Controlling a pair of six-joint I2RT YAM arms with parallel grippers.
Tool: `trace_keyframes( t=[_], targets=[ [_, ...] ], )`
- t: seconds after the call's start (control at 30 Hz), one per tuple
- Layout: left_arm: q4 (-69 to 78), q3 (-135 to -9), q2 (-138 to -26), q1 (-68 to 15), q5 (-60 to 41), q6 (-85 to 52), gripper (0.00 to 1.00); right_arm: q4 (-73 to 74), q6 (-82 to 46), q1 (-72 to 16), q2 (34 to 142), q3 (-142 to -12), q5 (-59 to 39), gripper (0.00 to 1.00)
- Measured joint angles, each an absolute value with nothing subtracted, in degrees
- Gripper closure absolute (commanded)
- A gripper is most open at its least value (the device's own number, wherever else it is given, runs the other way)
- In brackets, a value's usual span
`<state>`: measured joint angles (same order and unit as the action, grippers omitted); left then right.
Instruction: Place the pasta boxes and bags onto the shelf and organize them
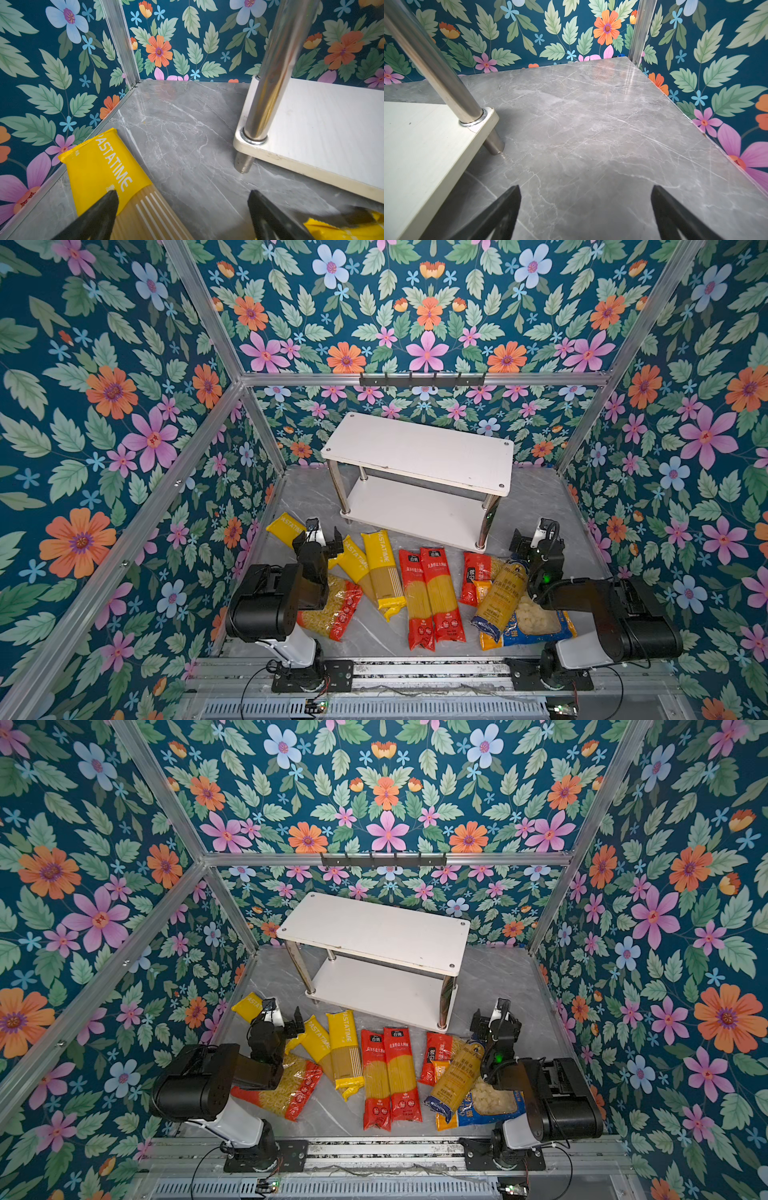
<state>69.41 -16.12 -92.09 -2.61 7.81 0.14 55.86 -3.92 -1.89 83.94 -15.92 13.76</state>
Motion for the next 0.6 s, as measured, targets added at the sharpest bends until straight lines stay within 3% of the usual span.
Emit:
trace_keyframes(
  t=[0.17, 0.37, 0.6],
  targets=[
    [68.95, -16.12, -91.37, -2.46, 7.68, 0.14, 0.0, 55.22, -3.84, -2.11, 82.85, -15.66, 13.91, 0.01],
    [58.33, -20.56, -79.05, -7.09, 11.77, 1.63, 0.0, 42.35, -3.16, -4.51, 66.54, -19.84, 15.73, 0.01],
    [41.08, -21.58, -63.46, -10.48, 19.38, -3.51, 0.0, 9.19, -15.33, -8.01, 61.21, -37.6, 21.32, 0.01]
  ],
)
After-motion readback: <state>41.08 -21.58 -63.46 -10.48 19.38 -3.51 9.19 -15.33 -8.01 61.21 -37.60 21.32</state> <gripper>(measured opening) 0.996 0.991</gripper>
